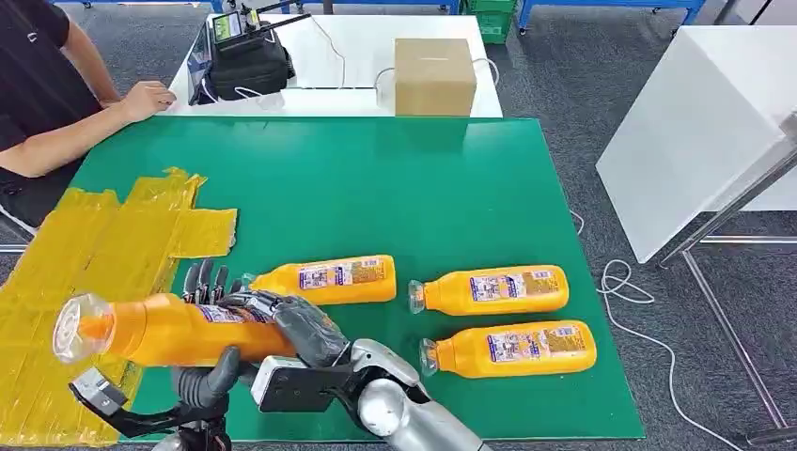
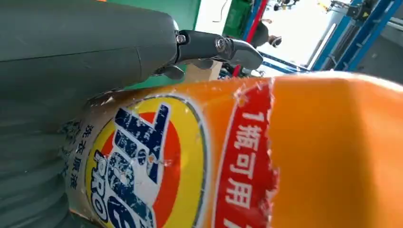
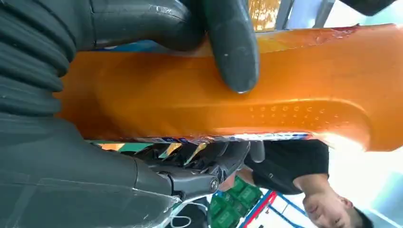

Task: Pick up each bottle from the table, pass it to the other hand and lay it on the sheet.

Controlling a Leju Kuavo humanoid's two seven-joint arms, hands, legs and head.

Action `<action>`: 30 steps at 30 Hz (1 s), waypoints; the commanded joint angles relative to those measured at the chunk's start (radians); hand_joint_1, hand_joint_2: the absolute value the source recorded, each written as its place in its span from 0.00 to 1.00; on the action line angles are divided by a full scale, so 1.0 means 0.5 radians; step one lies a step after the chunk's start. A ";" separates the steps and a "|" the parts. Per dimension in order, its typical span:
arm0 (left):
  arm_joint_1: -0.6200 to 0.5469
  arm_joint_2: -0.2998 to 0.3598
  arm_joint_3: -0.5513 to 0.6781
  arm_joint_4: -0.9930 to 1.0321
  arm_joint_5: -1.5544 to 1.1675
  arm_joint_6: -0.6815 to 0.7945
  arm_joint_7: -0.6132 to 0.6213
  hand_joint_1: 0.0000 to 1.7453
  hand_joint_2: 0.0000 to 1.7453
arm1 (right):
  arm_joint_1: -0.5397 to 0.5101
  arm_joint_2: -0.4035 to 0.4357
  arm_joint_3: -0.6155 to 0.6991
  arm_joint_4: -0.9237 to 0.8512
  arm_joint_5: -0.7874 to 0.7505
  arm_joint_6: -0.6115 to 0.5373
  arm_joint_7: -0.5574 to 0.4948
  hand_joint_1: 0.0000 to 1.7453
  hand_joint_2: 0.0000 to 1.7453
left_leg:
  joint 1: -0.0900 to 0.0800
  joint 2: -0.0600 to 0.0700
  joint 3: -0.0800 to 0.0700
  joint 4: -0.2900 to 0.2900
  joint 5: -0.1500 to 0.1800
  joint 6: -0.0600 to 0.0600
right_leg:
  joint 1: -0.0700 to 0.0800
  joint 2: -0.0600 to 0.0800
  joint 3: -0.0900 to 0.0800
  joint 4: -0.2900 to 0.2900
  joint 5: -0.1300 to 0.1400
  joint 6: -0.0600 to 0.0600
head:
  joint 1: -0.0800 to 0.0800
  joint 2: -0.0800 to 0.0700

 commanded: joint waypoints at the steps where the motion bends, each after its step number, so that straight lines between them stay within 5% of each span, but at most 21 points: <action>1: -0.113 0.007 0.060 0.116 -0.014 0.015 0.032 0.00 1.00 | -0.049 0.011 0.295 0.121 0.000 0.064 -0.044 1.00 1.00 | -0.002 0.000 0.008 -0.004 -0.001 -0.003 | -0.002 -0.003 0.008 -0.003 -0.001 0.000 | -0.001 0.000; 6: -0.119 -0.012 0.065 0.121 -0.022 0.005 0.028 0.00 1.00 | -0.028 -0.041 0.281 0.063 -0.056 0.015 -0.004 1.00 1.00 | 0.000 -0.003 0.004 -0.002 0.000 -0.002 | 0.000 -0.004 0.002 -0.003 -0.001 0.000 | 0.000 0.000; 7: -0.120 -0.013 0.061 0.123 -0.019 -0.001 0.028 0.13 1.00 | -0.027 -0.041 0.279 0.069 -0.061 0.012 -0.002 1.00 1.00 | -0.001 -0.004 0.007 -0.004 0.000 -0.003 | -0.001 -0.006 0.004 -0.004 -0.001 0.000 | 0.000 0.000; 8: -0.120 -0.015 0.063 0.122 -0.012 -0.003 0.021 1.00 1.00 | -0.028 -0.041 0.281 0.073 -0.063 0.009 -0.002 1.00 1.00 | -0.002 -0.004 0.011 -0.006 0.000 -0.004 | -0.002 -0.007 0.006 -0.005 -0.002 0.000 | -0.001 0.000; 14: -0.113 -0.010 0.059 0.114 0.000 -0.019 0.014 1.00 1.00 | -0.025 -0.043 0.279 0.074 -0.066 -0.004 0.004 1.00 1.00 | -0.005 -0.002 0.027 -0.013 -0.003 -0.009 | -0.005 -0.008 0.020 -0.011 -0.005 0.001 | -0.001 0.000; 15: -0.113 -0.010 0.059 0.114 0.000 -0.019 0.014 1.00 1.00 | -0.025 -0.043 0.279 0.074 -0.066 -0.004 0.004 1.00 1.00 | 0.000 -0.003 0.006 -0.004 0.000 -0.002 | -0.001 -0.005 0.002 -0.004 -0.001 0.001 | -0.001 0.000; 30: -0.122 -0.005 0.050 0.116 0.008 -0.029 0.004 1.00 1.00 | -0.021 -0.059 0.265 0.091 -0.057 -0.030 0.009 1.00 1.00 | -0.002 -0.005 0.009 -0.005 0.000 -0.003 | -0.002 -0.007 -0.010 -0.005 -0.002 0.000 | -0.001 0.000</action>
